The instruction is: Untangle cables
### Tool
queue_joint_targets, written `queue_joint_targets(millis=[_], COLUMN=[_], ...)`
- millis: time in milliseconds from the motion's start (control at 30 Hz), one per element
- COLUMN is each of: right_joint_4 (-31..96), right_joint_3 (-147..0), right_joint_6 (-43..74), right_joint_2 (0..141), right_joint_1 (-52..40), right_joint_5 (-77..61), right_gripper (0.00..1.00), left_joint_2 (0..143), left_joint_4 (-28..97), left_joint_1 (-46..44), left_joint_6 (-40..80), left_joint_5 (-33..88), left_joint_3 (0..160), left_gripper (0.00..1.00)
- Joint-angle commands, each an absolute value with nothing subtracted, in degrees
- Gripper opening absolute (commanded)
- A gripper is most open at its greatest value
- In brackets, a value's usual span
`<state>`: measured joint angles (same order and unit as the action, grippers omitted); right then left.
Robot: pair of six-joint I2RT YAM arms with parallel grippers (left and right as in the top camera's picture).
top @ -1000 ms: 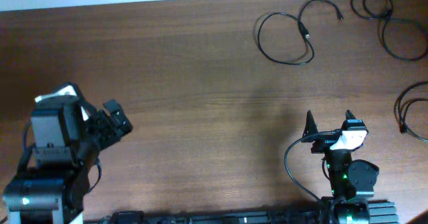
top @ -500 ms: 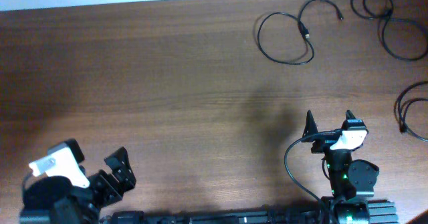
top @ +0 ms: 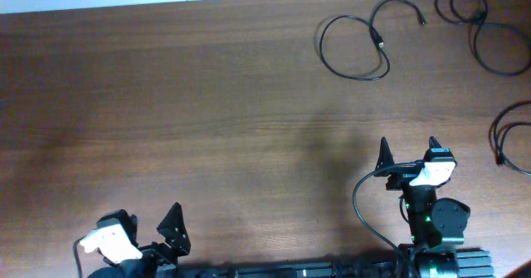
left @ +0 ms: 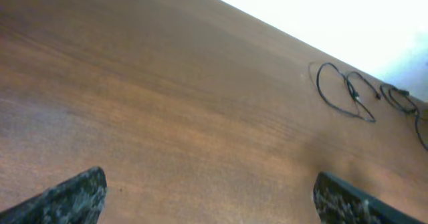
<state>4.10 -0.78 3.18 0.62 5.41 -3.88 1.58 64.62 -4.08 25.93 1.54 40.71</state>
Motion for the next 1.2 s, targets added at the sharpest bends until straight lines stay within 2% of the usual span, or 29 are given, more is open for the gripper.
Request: queue_joint_targets(millis=[0,67,233,367,400,500,567,667,1167], right_joint_4=[4.25,4.25,4.25,4.25,4.25,4.25,4.25,4.25,4.25], right_joint_3=[-0.32,-0.32,-0.32,-0.32,-0.32,-0.32,-0.32,-0.32,-0.32], right_joint_6=[3.22,3.20,3.20,3.20,3.20,3.20,3.20,3.22,3.20], right_joint_2=[0.21,0.21,0.21,0.25,0.25,0.25,0.25,0.25,0.25], right_joint_1=[4.89,4.89,4.89,4.89,4.89,4.89,4.89,4.89,4.89], right_joint_5=[-3.18,-3.18,-3.18,-3.18,-3.18,-3.18,-3.18,-3.18,-3.18], right_gripper=[0.99,0.99,0.99,0.99,0.99,0.99,0.99,0.99,0.99], left_joint_2=[0.32,0.32,0.32,0.30,0.30,0.30,0.30,0.30,0.34], left_joint_4=[58.70,50.28,18.63,2.22,2.50,4.58,4.67,4.54,4.54], left_joint_1=[-4.23,-4.23,-4.12,-2.76,-2.76,-2.72,-2.72,-2.72,-2.72], left_joint_6=[26.20,25.63,16.12,15.70,15.35,-2.72,-6.37,-3.05,-3.07], left_joint_5=[1.65,1.52,1.54,2.52,1.69,2.85,2.59,2.79,2.61], left_joint_3=[34.72,30.22,12.47,1.32,0.43,0.47,0.47,0.47,0.49], left_gripper=[0.99,0.99,0.99,0.99,0.99,0.99,0.99,0.99,0.99])
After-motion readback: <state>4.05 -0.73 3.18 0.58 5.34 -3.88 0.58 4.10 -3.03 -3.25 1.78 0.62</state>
